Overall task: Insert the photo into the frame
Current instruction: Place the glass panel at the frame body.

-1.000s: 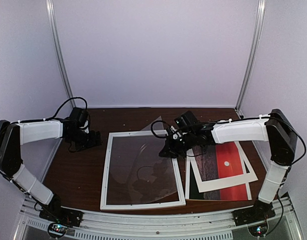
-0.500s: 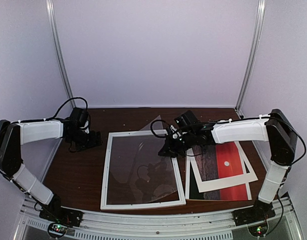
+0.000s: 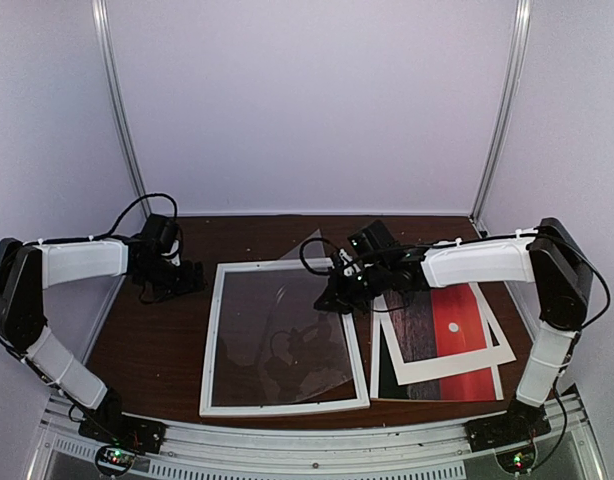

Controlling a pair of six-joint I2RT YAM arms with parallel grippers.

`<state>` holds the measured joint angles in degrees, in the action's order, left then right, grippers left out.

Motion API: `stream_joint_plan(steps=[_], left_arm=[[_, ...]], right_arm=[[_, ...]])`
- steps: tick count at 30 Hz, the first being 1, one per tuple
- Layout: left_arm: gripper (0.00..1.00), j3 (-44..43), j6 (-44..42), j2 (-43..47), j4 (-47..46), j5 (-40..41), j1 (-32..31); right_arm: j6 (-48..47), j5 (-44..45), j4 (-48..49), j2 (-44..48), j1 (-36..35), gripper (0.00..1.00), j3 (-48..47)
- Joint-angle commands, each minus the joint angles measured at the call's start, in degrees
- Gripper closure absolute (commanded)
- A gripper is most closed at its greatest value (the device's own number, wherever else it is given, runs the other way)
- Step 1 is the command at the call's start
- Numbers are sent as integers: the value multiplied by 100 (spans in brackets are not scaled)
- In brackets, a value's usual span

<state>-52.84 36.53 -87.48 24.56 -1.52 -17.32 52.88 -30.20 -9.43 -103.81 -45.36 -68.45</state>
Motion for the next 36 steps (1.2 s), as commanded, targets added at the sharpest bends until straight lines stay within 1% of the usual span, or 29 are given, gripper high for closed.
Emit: stream_joint_plan(steps=[1,10,13,16,21,36], left_arm=[[9,-156,-76,-91,-168,-56,-50],[9,-181,-86,-129,-170,-61,-78],[9,-183,-86,-153,-166,-64,-86],[9,-183,-93,-164,-170,-63,-87],[9,-174,-94,-186,-169,-60,-95],[9,-161,-68,-200,-166,-50,-96]], right_arm=[[12,110,276,-99,19,100,-171],[-44,112,261,-167,19,100,-178],[-57,111,279,-166,18,97,-186],[-68,102,314,-167,19,96,-187],[-72,69,374,-125,21,100,-178],[-188,-38,522,188,-68,100,-186]])
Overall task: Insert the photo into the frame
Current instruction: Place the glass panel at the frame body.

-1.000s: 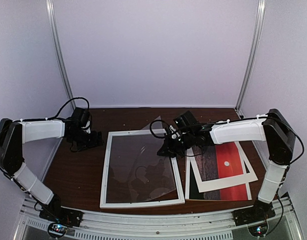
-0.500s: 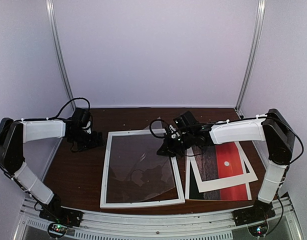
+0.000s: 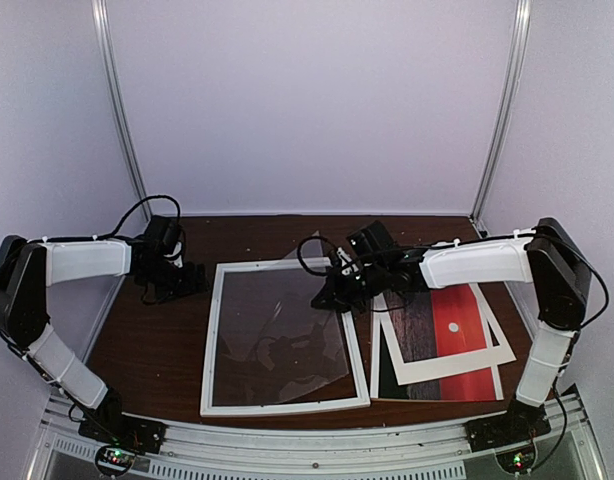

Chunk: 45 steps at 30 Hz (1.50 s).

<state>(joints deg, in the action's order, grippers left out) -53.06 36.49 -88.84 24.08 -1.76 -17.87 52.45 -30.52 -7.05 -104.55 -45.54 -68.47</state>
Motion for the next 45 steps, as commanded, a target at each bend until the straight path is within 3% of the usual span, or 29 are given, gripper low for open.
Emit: stream_joint_plan(steps=[1,45], left_arm=[[9,-135,-61,-66,-117,-27,-41],[9,-135,-65,-20,-87,5,-41]], right_arm=[[-155,-18,302,270,-58,100,-184],[-394,-45,646,366,-253,100,-403]])
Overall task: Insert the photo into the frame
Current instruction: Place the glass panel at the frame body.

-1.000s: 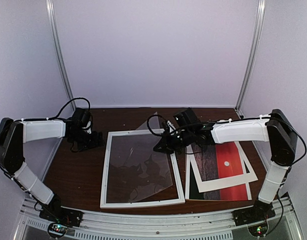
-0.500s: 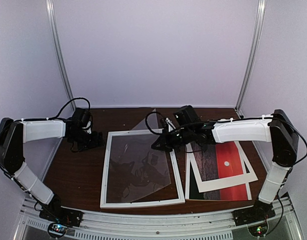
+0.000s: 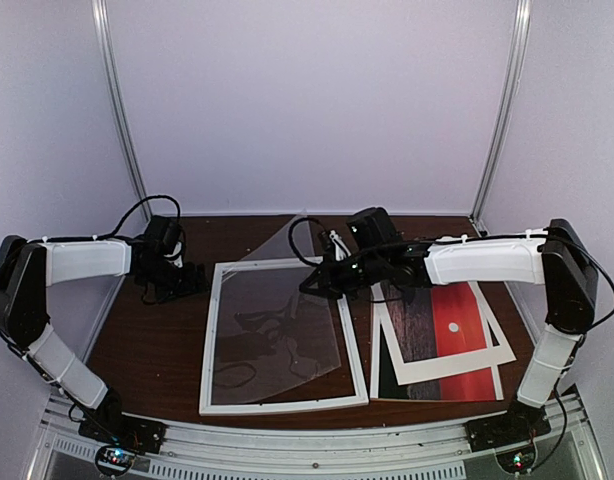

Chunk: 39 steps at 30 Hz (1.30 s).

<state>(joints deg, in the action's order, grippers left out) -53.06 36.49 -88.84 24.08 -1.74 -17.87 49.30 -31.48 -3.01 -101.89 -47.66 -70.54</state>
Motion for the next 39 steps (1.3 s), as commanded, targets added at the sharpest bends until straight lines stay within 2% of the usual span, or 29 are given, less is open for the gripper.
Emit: stream_joint_plan(steps=[1,16,33,39], left_arm=[[9,-135,-70,-20,-84,12,-41],[9,-128,-72,-31,-78,9,-41],[9,-91,-63,-28,-86,-11,-41],[9,-91,-63,-33,-83,-19,-41]], right_arm=[[-73,66,246,85,-35,100,-197],[87,203,288,-25,-41,100,-53],[-146,182,434,-289,-41,100,-30],[-183,140,394,-376,-42,94,-59]])
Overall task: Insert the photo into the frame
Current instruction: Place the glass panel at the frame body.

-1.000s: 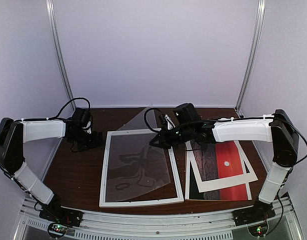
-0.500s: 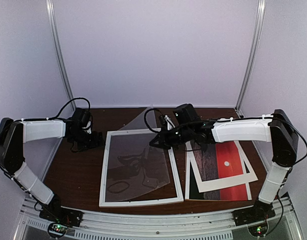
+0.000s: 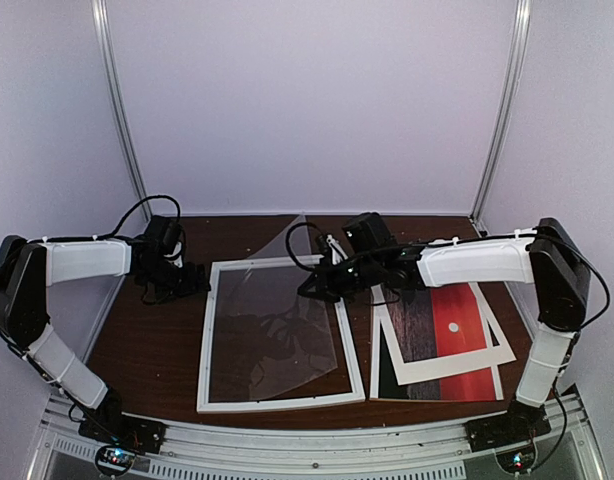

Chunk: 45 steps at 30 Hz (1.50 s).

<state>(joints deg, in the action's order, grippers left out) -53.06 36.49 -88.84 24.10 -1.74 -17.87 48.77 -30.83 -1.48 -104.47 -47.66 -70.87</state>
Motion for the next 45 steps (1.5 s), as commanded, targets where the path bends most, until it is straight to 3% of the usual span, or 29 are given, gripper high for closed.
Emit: stream_joint_plan(steps=[1,26,45], left_arm=[[9,-91,-62,-33,-83,-20,-41],[9,-89,-63,-34,-82,-64,-50],[9,-108,-89,-65,-83,-73,-59]], right_arm=[[-143,69,230,-138,-42,93,-39],[-400,292,-523,-390,-39,69,-340],[-619,802,-1624,-624,-25,58,-762]])
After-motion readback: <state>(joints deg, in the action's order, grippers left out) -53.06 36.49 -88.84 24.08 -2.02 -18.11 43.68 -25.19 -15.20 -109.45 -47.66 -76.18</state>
